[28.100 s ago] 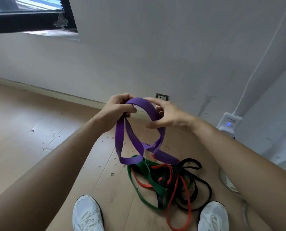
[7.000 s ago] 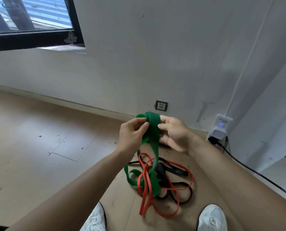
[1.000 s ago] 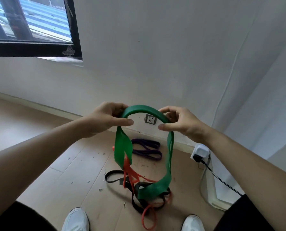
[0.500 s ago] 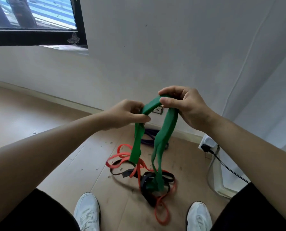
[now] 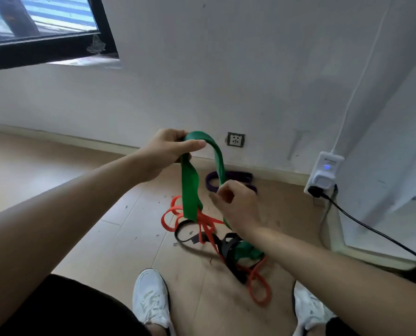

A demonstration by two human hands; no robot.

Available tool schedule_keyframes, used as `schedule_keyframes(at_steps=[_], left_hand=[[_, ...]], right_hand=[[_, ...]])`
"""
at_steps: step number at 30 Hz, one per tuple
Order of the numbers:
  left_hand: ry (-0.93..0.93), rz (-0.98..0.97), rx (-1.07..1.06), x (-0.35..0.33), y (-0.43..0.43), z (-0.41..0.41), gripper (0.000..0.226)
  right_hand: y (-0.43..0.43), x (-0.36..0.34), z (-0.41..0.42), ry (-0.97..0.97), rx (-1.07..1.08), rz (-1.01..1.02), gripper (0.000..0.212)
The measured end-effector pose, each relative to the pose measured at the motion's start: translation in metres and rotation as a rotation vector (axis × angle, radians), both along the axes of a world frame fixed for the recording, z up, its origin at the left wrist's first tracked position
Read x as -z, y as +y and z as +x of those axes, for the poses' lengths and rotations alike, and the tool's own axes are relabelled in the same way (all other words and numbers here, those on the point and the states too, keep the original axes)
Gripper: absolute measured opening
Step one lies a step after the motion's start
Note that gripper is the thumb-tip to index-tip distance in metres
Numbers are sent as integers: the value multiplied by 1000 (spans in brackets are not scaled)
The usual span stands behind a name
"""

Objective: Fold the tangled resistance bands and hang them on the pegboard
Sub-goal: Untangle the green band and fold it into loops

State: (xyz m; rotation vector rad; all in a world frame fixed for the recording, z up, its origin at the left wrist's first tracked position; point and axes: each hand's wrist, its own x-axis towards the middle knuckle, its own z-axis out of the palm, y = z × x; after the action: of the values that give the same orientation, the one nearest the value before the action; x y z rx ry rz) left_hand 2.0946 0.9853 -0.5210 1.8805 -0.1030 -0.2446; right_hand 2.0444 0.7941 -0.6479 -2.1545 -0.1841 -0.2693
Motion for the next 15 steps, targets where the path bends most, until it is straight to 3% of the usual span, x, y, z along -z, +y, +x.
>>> schedule_keyframes(at_steps=[3, 8, 12, 15], left_hand=[[22, -38, -37, 4, 7, 1, 38], [55, -107, -89, 8, 20, -1, 15], [98, -180, -114, 16, 31, 0, 21], [113, -215, -145, 23, 38, 2, 24]], right_hand=[[15, 49, -11, 136, -58, -73, 38], [36, 83, -7, 284, -78, -38, 58], [44, 93, 3, 262, -134, 70, 40], [50, 105, 11, 234, -101, -6, 40]])
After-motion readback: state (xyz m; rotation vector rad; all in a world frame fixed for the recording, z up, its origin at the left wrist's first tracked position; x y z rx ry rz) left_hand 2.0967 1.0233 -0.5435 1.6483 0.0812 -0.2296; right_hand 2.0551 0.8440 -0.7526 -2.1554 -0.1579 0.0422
